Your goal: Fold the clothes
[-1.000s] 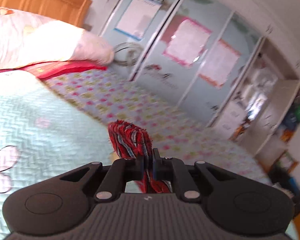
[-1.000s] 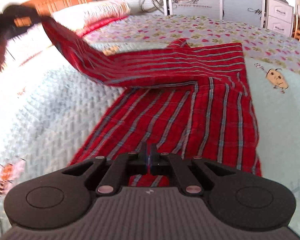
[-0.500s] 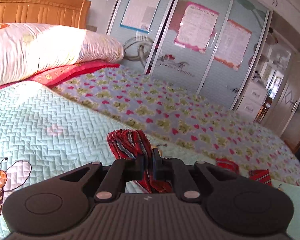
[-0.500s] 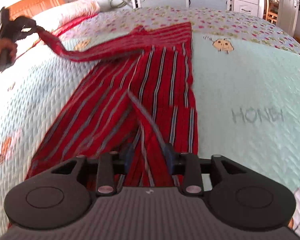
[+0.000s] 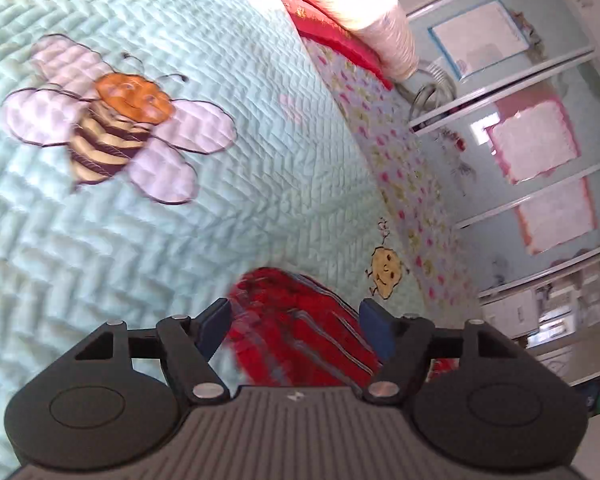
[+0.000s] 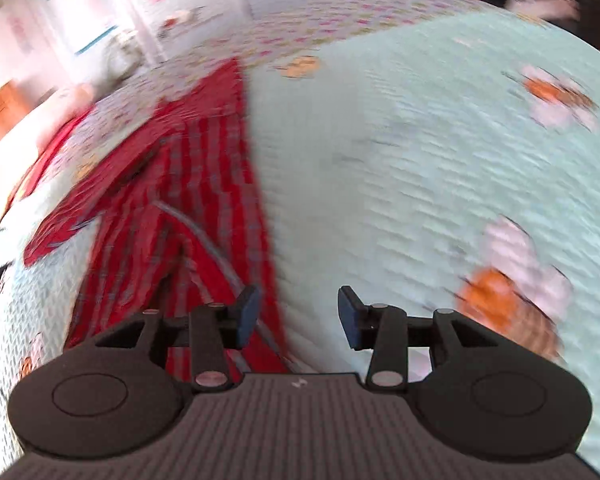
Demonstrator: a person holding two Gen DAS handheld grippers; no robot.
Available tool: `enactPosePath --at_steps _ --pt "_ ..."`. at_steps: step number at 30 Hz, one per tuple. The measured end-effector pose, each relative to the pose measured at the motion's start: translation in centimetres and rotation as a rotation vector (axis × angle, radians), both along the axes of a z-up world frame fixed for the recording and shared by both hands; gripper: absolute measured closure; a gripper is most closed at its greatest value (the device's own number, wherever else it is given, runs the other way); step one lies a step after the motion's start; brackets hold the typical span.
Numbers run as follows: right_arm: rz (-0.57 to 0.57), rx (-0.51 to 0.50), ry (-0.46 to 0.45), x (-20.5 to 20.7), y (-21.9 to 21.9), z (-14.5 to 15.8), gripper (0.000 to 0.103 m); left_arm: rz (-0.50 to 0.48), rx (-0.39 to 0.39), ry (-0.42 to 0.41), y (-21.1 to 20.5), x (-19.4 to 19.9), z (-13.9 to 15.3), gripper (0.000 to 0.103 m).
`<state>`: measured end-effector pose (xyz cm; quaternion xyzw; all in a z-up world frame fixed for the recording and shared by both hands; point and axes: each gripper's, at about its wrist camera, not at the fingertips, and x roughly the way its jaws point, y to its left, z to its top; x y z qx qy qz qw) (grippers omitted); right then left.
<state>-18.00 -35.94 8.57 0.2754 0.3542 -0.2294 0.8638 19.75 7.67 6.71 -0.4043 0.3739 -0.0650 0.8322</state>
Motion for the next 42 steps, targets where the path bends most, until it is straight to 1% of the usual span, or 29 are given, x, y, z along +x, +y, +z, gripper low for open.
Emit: enactPosePath --at_steps 1,2,3,6,8,10,12,14,15,17,18,19,21,23,25,27,29,32,33,34,35,36,37,38,39,40,41,42 --pt "-0.032 0.005 0.014 -1.3 -0.3 0.0 0.059 -0.027 0.023 -0.027 0.0 -1.0 0.7 0.03" --pt "-0.059 0.001 0.03 -2.7 -0.4 0.2 0.059 -0.079 0.041 -0.057 -0.4 -2.1 1.3 0.03" --pt "-0.08 -0.007 0.047 -4.1 -0.3 0.3 0.059 -0.162 0.064 -0.09 -1.6 -3.2 2.0 0.03" --pt "-0.13 -0.001 0.095 -8.0 0.1 0.4 0.057 -0.526 0.156 -0.153 -8.2 -7.6 3.6 0.03" --pt "-0.159 0.028 0.114 -10.5 0.3 0.1 0.057 -0.743 0.163 -0.155 -13.4 -10.8 3.9 0.03" --pt "-0.178 0.085 0.118 -12.8 0.2 -0.8 0.057 -0.874 0.156 -0.14 -18.0 -13.9 4.1 0.03" --pt "-0.19 0.17 0.099 -15.1 -0.1 -1.6 0.057 -0.994 0.149 -0.126 -22.5 -16.8 4.3 0.03" --pt "-0.187 0.234 0.08 -17.1 -0.3 -2.3 0.057 -1.077 0.158 -0.097 -26.7 -19.2 4.1 0.03" --pt "-0.169 0.263 0.064 -17.5 -0.5 -2.7 0.056 -1.107 0.18 -0.079 -28.7 -20.2 4.0 0.03" --pt "-0.134 0.322 0.033 -18.5 -0.8 -3.5 0.055 -1.148 0.215 -0.046 -32.4 -21.8 3.6 0.03" --pt "-0.116 0.351 0.018 -19.0 -1.0 -3.9 0.052 -1.159 0.225 -0.025 -33.9 -22.3 3.5 0.03" --pt "-0.098 0.38 0.003 -19.4 -1.1 -4.3 0.051 -1.166 0.233 -0.002 -35.3 -22.8 3.3 0.03" --pt "-0.063 0.438 -0.028 -20.4 -1.4 -5.1 0.051 -1.142 0.259 0.031 -37.5 -23.7 3.0 0.03" --pt "-0.023 0.486 -0.058 -21.1 -1.7 -5.9 0.051 -1.1 0.297 0.047 -39.0 -24.1 2.9 0.03" --pt "0.029 0.49 -0.092 -20.7 -2.0 -6.8 0.051 -1.054 0.353 0.069 -40.3 -24.1 2.5 0.03" --pt "0.019 0.551 -0.166 -21.1 -3.0 -7.7 0.051 -1.022 0.403 0.12 -41.5 -24.0 1.9 0.03" --pt "0.019 0.615 -0.225 -21.1 -4.0 -8.7 0.051 -1.024 0.445 0.154 -42.8 -23.9 1.0 0.03" --pt "0.08 0.673 -0.267 -20.6 -4.5 -9.6 0.051 -1.043 0.542 0.173 -45.0 -24.2 -0.7 0.03" --pt "0.107 0.687 -0.266 -20.3 -4.6 -9.7 0.056 -1.049 0.565 0.169 -45.5 -24.4 -1.1 0.03" --pt "0.14 0.683 -0.245 -19.9 -4.6 -9.6 0.062 -1.055 0.583 0.159 -45.9 -24.6 -1.3 0.03" --pt "0.168 0.681 -0.224 -19.5 -4.5 -9.5 0.085 -1.069 0.584 0.146 -46.0 -24.7 -1.2 0.032" --pt "0.182 0.683 -0.204 -19.1 -4.3 -9.5 0.098 -1.086 0.578 0.131 -46.0 -24.7 -1.0 0.04" --pt "0.192 0.68 -0.19 -18.9 -4.1 -9.4 0.099 -1.103 0.572 0.116 -46.0 -24.7 -0.9 0.047" --pt "0.194 0.665 -0.194 -18.9 -3.8 -8.9 0.1 -1.121 0.566 0.101 -46.0 -24.7 -0.7 0.06" --pt "0.201 0.643 -0.203 -18.8 -3.3 -8.0 0.1 -1.133 0.549 0.093 -45.7 -24.5 -0.5 0.067" --pt "0.205 0.616 -0.217 -18.7 -2.8 -6.8 0.1 -1.143 0.528 0.088 -45.3 -24.1 -0.3 0.07" --pt "0.211 0.592 -0.233 -18.6 -2.2 -5.6 0.1 -1.153 0.507 0.084 -44.9 -23.7 -0.1 0.076" --pt "0.227 0.569 -0.256 -18.4 -1.4 -4.0 0.1 -1.162 0.486 0.08 -44.5 -23.3 0.1 0.078"
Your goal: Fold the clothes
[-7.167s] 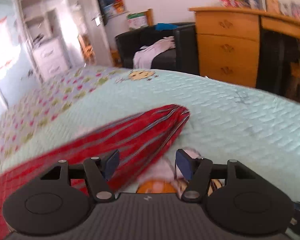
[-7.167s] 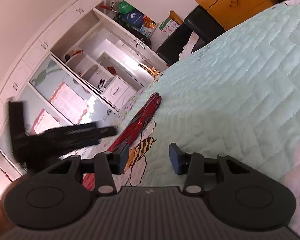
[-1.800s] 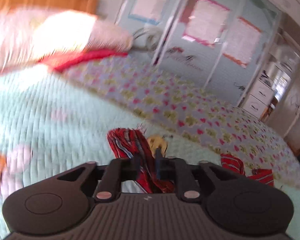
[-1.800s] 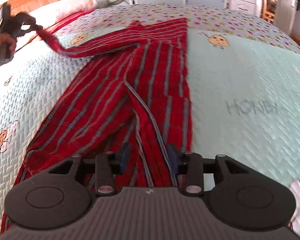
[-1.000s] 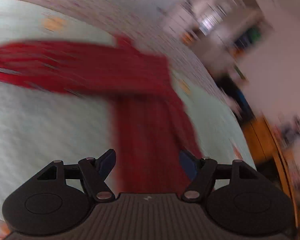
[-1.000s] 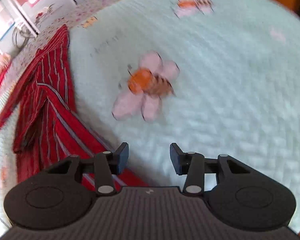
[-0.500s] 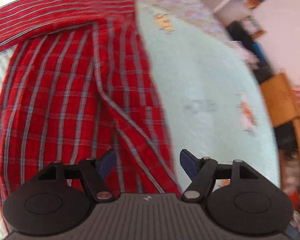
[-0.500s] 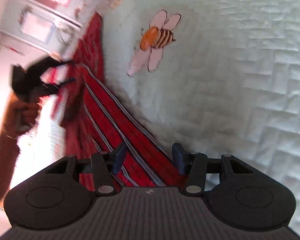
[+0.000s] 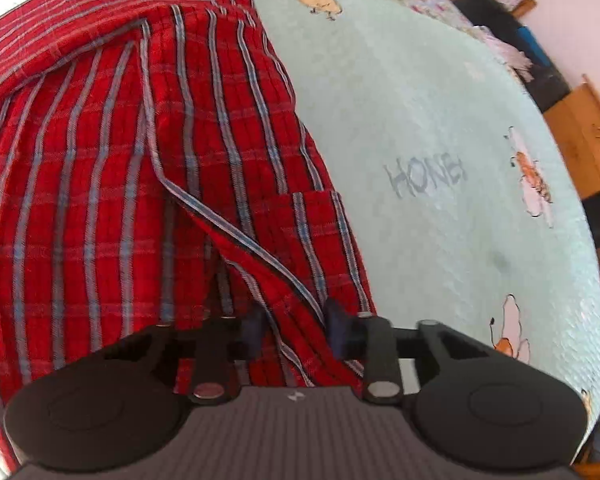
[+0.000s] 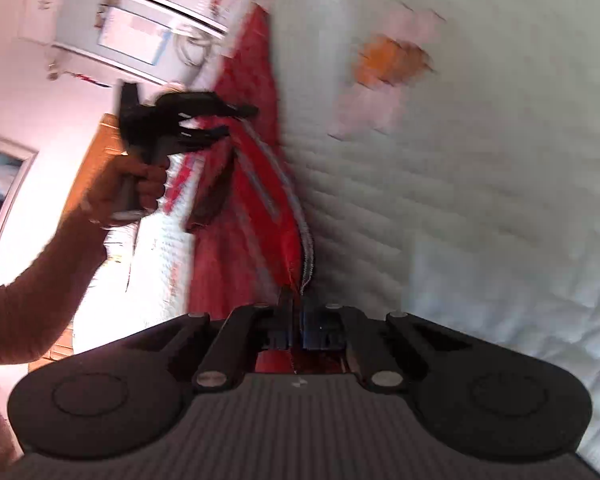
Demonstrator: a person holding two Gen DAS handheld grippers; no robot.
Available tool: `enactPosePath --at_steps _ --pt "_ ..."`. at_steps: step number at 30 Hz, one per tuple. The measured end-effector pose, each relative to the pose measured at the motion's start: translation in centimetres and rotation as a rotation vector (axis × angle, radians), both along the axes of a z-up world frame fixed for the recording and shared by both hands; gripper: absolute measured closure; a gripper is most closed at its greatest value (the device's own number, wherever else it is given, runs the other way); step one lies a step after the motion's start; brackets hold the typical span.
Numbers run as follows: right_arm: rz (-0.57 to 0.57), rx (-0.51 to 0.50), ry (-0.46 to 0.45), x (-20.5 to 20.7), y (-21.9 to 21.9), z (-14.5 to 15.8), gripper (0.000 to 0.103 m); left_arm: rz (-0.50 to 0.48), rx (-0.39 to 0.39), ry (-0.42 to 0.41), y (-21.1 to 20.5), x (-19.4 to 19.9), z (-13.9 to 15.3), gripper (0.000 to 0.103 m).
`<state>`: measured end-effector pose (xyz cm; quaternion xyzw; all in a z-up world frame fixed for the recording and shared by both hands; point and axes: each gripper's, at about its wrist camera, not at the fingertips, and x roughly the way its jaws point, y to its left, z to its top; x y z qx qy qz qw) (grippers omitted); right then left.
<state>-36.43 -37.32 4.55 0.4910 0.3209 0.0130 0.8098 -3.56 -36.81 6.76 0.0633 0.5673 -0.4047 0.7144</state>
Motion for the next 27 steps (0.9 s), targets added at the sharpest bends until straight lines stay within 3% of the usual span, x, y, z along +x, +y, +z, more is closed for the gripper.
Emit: enactPosePath --at_steps 2,5,9,14,15,18,22,27 --pt "0.038 -0.056 -0.05 0.7 2.2 3.1 0.1 -0.007 -0.05 0.018 1.1 0.8 0.4 0.078" --pt "0.182 -0.201 -0.045 3.0 6.7 6.1 0.096 -0.015 -0.112 0.015 3.4 1.6 0.9 0.078" --pt "0.248 -0.237 0.012 4.5 10.1 4.5 0.087 -0.027 -0.147 0.021 5.5 2.5 -0.3 0.079" --pt "0.33 -0.281 0.084 6.3 14.5 2.5 0.086 -0.066 -0.174 0.013 6.8 3.0 -0.8 0.081" --pt "0.34 -0.314 0.096 6.5 15.2 2.4 0.082 -0.069 -0.187 0.016 7.0 3.1 -0.8 0.081" --pt "0.374 -0.49 0.122 6.7 17.2 3.1 0.062 -0.073 -0.221 0.043 7.4 3.0 -1.5 0.072" --pt "0.439 -0.696 0.156 7.3 20.0 3.5 0.062 -0.081 -0.221 0.041 6.7 2.6 -1.8 0.067" --pt "0.493 -0.918 0.214 8.1 23.1 3.5 0.063 -0.108 -0.186 0.029 5.6 2.0 -2.0 0.074"
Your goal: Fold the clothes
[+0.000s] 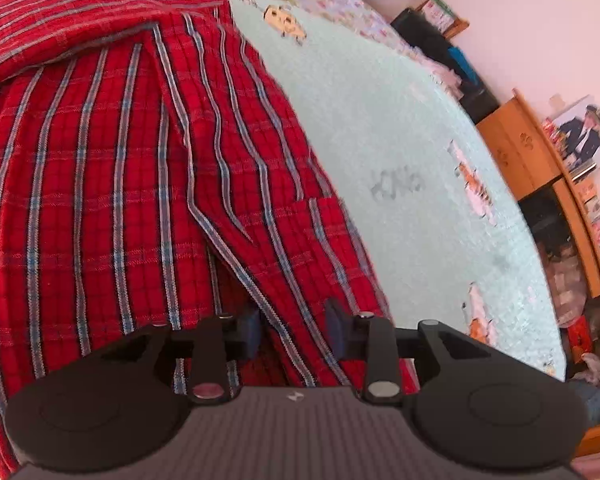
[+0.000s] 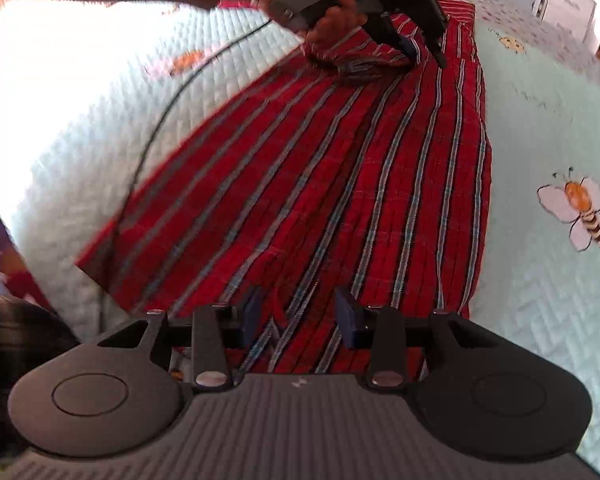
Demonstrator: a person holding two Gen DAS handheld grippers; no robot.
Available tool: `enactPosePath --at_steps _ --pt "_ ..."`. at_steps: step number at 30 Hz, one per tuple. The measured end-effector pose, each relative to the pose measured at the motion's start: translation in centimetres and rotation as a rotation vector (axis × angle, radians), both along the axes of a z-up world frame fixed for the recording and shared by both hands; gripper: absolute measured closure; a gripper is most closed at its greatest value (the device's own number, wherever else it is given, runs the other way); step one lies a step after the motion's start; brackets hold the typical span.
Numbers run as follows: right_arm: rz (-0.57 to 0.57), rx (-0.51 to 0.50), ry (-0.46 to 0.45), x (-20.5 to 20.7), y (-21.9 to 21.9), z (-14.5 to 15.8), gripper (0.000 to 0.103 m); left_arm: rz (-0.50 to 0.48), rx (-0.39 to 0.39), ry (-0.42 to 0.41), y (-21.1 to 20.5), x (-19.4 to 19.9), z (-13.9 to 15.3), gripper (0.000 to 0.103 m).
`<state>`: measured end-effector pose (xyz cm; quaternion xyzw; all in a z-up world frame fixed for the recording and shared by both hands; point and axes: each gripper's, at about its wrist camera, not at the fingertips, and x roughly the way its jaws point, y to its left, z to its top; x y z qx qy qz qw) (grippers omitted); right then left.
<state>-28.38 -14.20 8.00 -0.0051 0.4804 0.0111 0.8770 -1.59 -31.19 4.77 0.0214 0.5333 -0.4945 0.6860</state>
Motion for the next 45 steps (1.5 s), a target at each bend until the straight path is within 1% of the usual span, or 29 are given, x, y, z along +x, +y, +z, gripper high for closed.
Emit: enactPosePath --at_steps 1,5,7,10,11,13,15,18,20,21,22,23,24,26,29,31,33,35,36,38,41,42,44,45 --pt "-0.012 -0.008 0.006 -0.3 0.3 -0.3 0.063 -0.008 0.002 -0.001 -0.2 -0.1 0.0 0.074" --pt "-0.068 0.005 0.038 1.1 0.0 -0.9 0.064 -0.023 0.005 -0.008 -1.0 -0.2 -0.1 0.075" --pt "-0.124 0.063 0.037 1.4 -0.5 -0.9 0.065 -0.014 -0.001 0.008 -1.1 0.0 -0.1 0.077" --pt "-0.212 0.159 0.034 1.2 -1.7 -0.7 0.065 -0.012 -0.02 0.038 -1.1 0.4 0.0 0.077" --pt "-0.229 0.175 0.035 1.1 -2.0 -0.8 0.065 -0.017 -0.022 0.034 -1.2 0.4 0.1 0.077" --pt "-0.24 0.165 0.041 1.1 -2.1 -1.1 0.066 -0.025 -0.021 0.026 -1.4 0.3 0.2 0.079" --pt "-0.254 0.152 0.049 1.2 -2.2 -1.5 0.078 -0.024 -0.019 0.025 -1.6 0.2 0.0 0.079" --pt "-0.263 0.11 0.062 1.5 -2.2 -1.8 0.089 -0.018 -0.012 0.026 -1.7 0.3 -0.3 0.079" --pt "-0.261 0.085 0.063 1.5 -2.1 -1.9 0.094 -0.016 -0.013 0.028 -1.8 0.3 -0.4 0.079" --pt "-0.256 0.084 0.06 1.6 -2.2 -2.0 0.102 -0.014 -0.018 0.031 -1.8 0.3 -0.4 0.083" --pt "-0.26 0.099 0.055 1.5 -2.5 -1.9 0.103 -0.009 -0.022 0.026 -1.8 0.3 -0.2 0.088" --pt "-0.27 0.126 0.05 1.4 -2.9 -1.9 0.103 -0.004 -0.025 0.017 -1.7 0.4 0.0 0.096" --pt "-0.296 0.181 0.044 1.3 -3.8 -1.7 0.103 0.002 -0.029 0.008 -1.7 0.4 0.3 0.1" --pt "-0.34 0.294 0.03 0.9 -5.6 -1.2 0.103 0.021 -0.052 0.002 -1.5 0.6 1.1 0.1" --pt "-0.368 0.461 -0.005 0.3 -7.7 0.5 0.103 0.041 -0.128 -0.007 -0.6 1.1 3.5 0.1" --pt "-0.318 0.504 -0.026 0.7 -7.6 1.7 0.103 0.051 -0.162 -0.032 0.1 1.3 5.2 0.101" --pt "-0.26 0.527 -0.035 1.2 -7.1 2.5 0.103 0.066 -0.175 -0.069 0.9 1.4 6.2 0.101" --pt "-0.239 0.508 -0.023 1.4 -6.4 1.9 0.103 0.089 -0.148 -0.106 1.7 1.7 6.0 0.101" --pt "-0.228 0.499 -0.016 1.5 -6.1 1.5 0.103 0.1 -0.111 -0.127 1.9 1.7 5.3 0.101" --pt "-0.207 0.48 -0.004 1.8 -5.5 0.8 0.103 0.101 -0.027 -0.149 2.0 1.7 3.1 0.101" --pt "-0.176 0.451 0.015 2.2 -4.6 -0.2 0.103 0.076 0.064 -0.168 2.0 1.3 -0.2 0.1" --pt "-0.165 0.442 0.022 2.3 -4.2 -0.5 0.102 0.078 0.071 -0.173 2.0 1.1 -0.5 0.1" --pt "-0.145 0.423 0.034 2.5 -3.6 -1.2 0.102 0.093 0.062 -0.178 1.9 0.9 -0.3 0.1" --pt "-0.134 0.413 0.04 2.6 -3.3 -1.5 0.1 0.099 0.059 -0.183 1.9 0.8 -0.1 0.099"
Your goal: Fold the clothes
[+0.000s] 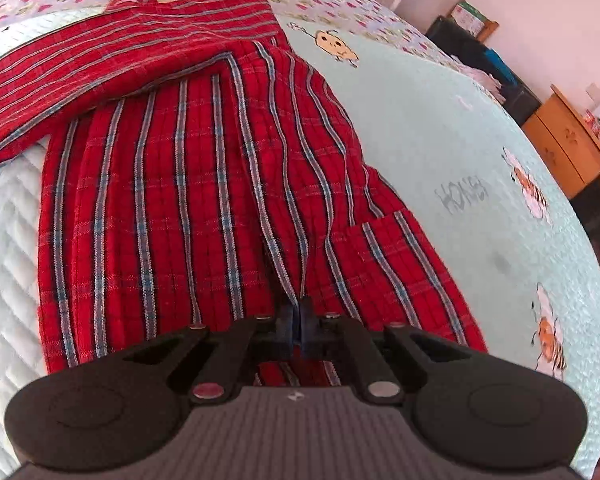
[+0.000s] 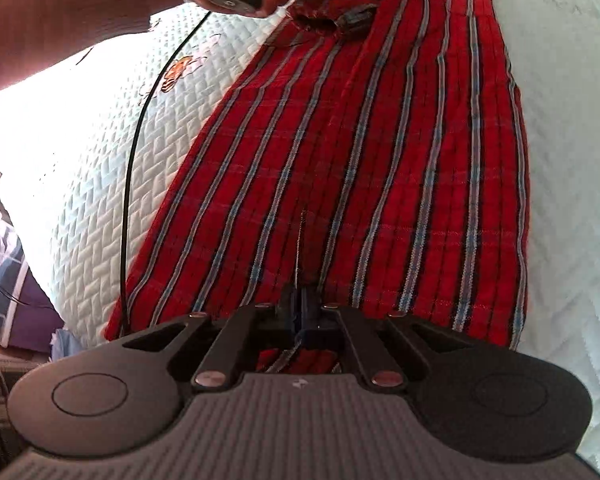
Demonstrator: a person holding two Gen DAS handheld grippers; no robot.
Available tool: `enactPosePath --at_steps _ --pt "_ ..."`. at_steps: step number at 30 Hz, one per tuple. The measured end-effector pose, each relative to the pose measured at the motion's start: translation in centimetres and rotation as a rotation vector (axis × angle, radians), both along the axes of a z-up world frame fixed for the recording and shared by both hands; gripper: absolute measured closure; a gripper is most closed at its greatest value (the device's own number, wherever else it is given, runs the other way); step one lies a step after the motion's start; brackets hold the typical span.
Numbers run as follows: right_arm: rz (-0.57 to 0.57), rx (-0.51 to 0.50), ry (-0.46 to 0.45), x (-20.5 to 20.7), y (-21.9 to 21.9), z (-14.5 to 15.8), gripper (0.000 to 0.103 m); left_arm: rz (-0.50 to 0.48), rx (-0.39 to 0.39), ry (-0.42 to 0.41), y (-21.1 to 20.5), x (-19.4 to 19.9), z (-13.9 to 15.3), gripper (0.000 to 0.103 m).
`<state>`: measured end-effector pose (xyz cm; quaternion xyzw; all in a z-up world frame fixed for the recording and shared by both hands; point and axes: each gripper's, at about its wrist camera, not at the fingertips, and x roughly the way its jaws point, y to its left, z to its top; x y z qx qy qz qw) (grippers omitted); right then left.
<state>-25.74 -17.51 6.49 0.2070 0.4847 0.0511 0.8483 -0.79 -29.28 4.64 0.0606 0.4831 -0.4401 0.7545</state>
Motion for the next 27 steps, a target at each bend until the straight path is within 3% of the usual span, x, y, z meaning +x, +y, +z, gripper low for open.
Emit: enactPosePath --at_steps 1,3,7,10,12,14,17,21,24,26,27 --pt "0.012 -0.009 0.005 0.1 0.3 -0.3 0.098 0.004 -0.001 -0.01 0.1 0.0 0.2 0.097" --pt "0.019 -0.01 0.003 0.1 0.5 -0.7 0.082 0.016 -0.005 -0.028 0.3 0.0 0.8 0.096" --pt "-0.152 0.164 -0.106 -3.3 -3.3 1.8 0.082 0.066 -0.044 -0.077 2.1 0.3 2.8 0.096" --pt "-0.348 0.268 -0.093 -6.0 -7.2 1.9 0.082 0.077 -0.087 -0.146 3.5 -1.4 5.1 0.097" --pt "-0.44 0.295 -0.081 -7.6 -9.4 1.7 0.081 0.029 -0.145 -0.132 4.3 -3.4 6.3 0.097" --pt "-0.481 0.325 -0.072 -8.3 -11.1 1.2 0.08 -0.062 -0.19 -0.065 4.6 -6.2 6.9 0.096" --pt "-0.481 0.416 -0.085 -8.4 -12.4 0.1 0.081 -0.215 -0.193 0.057 4.7 -10.9 6.2 0.094" --pt "-0.394 0.502 -0.088 -7.1 -11.5 -0.8 0.08 -0.347 -0.109 0.231 5.8 -16.0 2.8 0.094" --pt "-0.276 0.517 -0.036 -5.6 -10.4 -2.4 0.08 -0.395 -0.048 0.343 6.8 -18.7 -0.1 0.091" --pt "-0.212 0.467 0.035 -5.0 -10.0 -4.2 0.081 -0.43 0.012 0.389 7.5 -20.5 -2.3 0.088" --pt "-0.19 0.444 0.067 -5.1 -10.2 -5.1 0.087 -0.44 0.019 0.399 8.0 -21.1 -2.8 0.089"
